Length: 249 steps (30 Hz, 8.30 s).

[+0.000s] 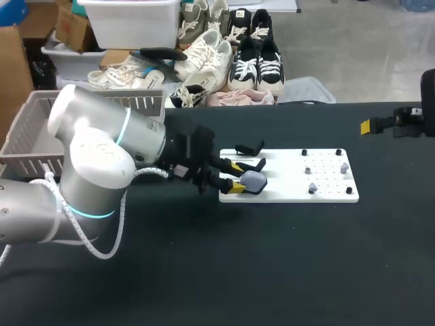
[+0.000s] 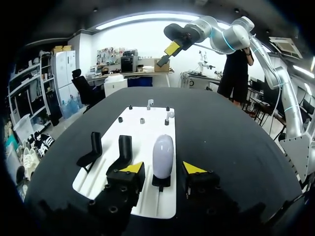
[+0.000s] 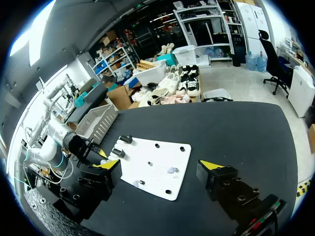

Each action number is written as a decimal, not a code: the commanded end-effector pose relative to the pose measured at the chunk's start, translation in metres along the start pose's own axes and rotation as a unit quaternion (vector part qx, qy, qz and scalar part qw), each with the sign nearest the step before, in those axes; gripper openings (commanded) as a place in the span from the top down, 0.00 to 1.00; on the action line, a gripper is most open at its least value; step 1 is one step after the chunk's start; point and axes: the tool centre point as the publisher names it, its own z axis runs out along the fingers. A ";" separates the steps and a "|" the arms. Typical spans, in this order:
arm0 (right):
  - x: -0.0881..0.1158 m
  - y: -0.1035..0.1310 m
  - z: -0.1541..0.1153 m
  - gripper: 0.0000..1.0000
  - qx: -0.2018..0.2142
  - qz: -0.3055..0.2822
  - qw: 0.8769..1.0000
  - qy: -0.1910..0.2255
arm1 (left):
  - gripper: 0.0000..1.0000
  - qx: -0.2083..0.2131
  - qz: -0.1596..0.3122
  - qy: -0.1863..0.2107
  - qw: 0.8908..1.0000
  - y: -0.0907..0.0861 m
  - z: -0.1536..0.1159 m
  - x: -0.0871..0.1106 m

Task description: Pick up each earbud case from the left stands, insert the matching earbuds, close the lid, and place the case in the box.

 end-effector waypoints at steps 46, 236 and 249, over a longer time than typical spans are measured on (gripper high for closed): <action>0.000 -0.001 0.000 0.00 -0.001 0.000 1.000 0.000 | 1.00 0.024 0.006 -0.015 1.000 -0.001 0.012 -0.002; 0.084 0.151 0.075 0.00 -0.060 -0.133 0.980 0.137 | 1.00 0.043 0.079 -0.229 0.969 -0.058 0.010 -0.083; 0.073 0.151 0.072 0.00 -0.060 -0.128 0.982 0.129 | 1.00 0.043 0.079 -0.229 0.969 -0.058 0.010 -0.083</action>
